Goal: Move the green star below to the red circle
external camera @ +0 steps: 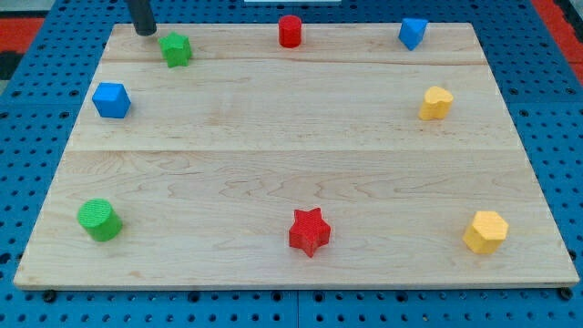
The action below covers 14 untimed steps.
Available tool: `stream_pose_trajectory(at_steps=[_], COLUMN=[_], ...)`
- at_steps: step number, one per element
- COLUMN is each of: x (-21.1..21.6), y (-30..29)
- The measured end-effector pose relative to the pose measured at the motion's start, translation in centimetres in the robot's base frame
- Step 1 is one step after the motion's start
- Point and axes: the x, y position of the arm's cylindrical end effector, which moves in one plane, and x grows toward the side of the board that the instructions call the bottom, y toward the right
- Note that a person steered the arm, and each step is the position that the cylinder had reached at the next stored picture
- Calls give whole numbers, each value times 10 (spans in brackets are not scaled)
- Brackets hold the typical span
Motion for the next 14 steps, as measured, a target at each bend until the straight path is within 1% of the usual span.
stream_pose_trajectory(at_steps=[1,2,4,5,6,7,8,9,10,11,12,13,14], x=[66,86,17,-5,28,79,70,44,13,-6,29,82,110], y=[16,30,-24,-23,-1,36,39,-6,-32,-7,28,59,92])
